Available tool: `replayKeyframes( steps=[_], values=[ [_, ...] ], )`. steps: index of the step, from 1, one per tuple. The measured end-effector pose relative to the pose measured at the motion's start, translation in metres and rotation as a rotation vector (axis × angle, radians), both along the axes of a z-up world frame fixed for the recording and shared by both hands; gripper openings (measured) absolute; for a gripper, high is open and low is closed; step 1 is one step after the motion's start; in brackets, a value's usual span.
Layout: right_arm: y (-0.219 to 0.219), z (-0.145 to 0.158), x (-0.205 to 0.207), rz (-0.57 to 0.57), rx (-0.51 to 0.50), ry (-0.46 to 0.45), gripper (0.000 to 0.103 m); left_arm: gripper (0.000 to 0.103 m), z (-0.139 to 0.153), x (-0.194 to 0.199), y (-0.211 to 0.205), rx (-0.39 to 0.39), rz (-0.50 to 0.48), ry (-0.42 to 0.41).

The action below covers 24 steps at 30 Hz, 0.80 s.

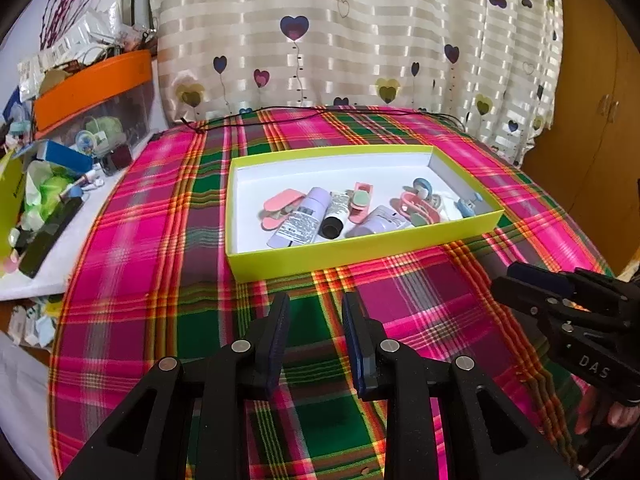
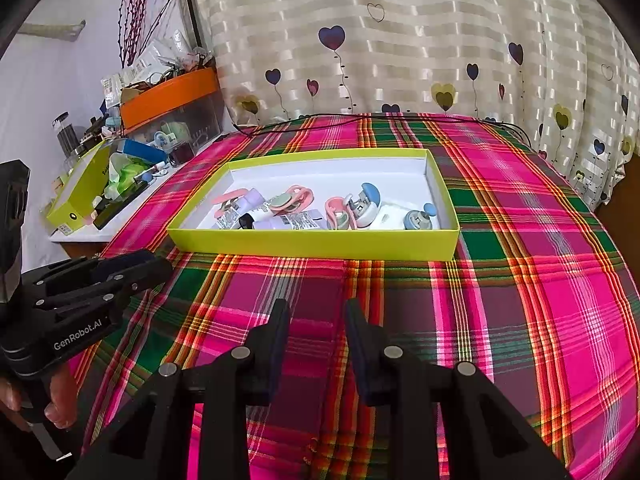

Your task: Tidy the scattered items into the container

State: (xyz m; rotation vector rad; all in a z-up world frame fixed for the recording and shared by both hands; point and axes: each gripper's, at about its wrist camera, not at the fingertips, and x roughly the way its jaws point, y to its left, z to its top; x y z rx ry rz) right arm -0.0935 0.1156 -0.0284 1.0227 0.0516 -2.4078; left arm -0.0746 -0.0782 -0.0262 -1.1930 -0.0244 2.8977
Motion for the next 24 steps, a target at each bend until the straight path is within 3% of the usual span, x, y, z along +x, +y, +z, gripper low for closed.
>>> replayKeyframes(
  steps=[12, 24],
  values=[
    [0.0018, -0.0024, -0.0017, -0.007, -0.001, -0.005, 0.028, 0.028, 0.0012, -0.0007, 0.0020, 0.039, -0.015, 0.002],
    [0.0023, -0.0053, -0.0052, -0.012, 0.000, -0.013, 0.028, 0.028, -0.0034, -0.0048, 0.0061, 0.026, -0.003, -0.012]
  ],
)
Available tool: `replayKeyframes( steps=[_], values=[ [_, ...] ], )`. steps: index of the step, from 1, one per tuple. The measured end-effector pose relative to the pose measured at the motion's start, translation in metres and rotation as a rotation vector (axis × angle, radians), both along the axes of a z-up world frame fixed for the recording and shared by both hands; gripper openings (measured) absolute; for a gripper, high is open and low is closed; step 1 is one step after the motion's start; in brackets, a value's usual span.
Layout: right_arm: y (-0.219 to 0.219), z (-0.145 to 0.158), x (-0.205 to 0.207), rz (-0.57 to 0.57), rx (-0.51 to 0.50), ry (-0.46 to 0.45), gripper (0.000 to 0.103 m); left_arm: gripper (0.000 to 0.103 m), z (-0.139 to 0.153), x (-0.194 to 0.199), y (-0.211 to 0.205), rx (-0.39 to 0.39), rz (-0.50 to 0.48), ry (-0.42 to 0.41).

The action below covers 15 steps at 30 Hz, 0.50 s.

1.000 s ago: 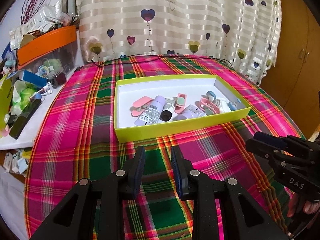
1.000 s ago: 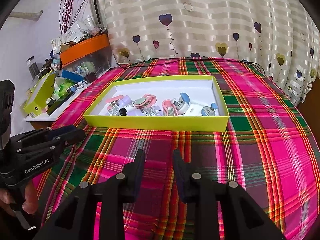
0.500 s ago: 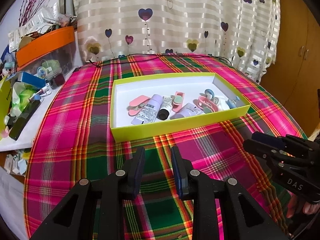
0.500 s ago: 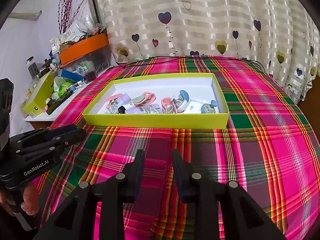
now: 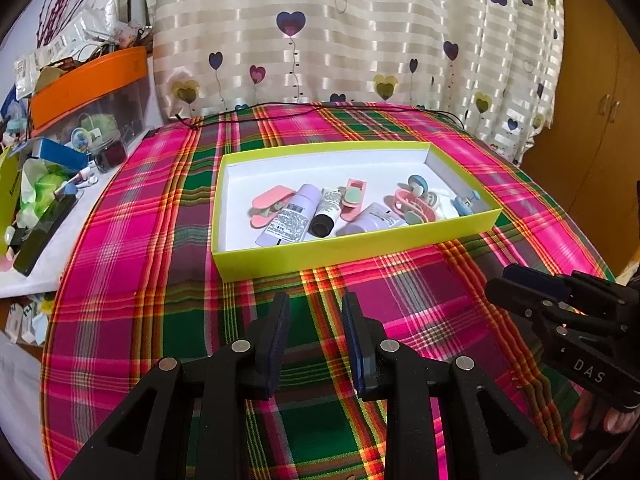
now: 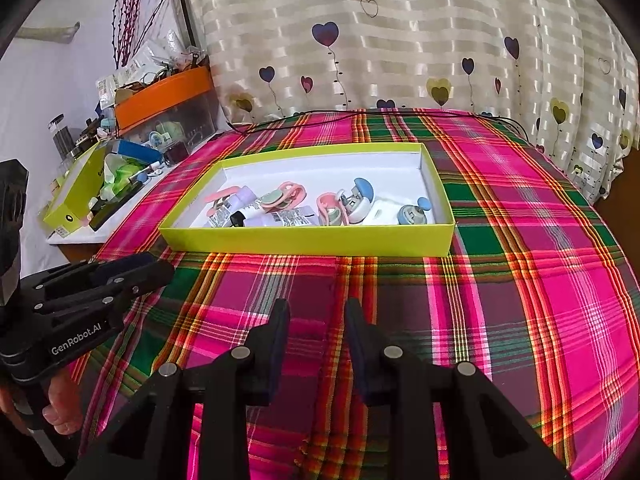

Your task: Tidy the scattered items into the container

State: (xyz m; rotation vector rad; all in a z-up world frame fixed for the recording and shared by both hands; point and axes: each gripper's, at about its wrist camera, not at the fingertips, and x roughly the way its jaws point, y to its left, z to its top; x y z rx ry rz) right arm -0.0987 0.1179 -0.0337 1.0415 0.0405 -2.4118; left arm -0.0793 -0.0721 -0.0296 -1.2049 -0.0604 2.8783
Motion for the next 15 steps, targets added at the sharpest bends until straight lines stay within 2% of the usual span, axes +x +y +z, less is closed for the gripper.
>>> replayKeyframes(
  steps=[6, 15],
  values=[
    [-0.0006, -0.0015, -0.0003, -0.001, 0.001, -0.004, 0.028, 0.027, -0.0012, -0.0008, -0.0009, 0.005, 0.009, -0.002],
    [-0.0014, -0.0012, 0.0002, -0.003, 0.000, -0.002, 0.028, 0.027, 0.0041, 0.0025, -0.0044, -0.001, 0.029, 0.048]
  ],
)
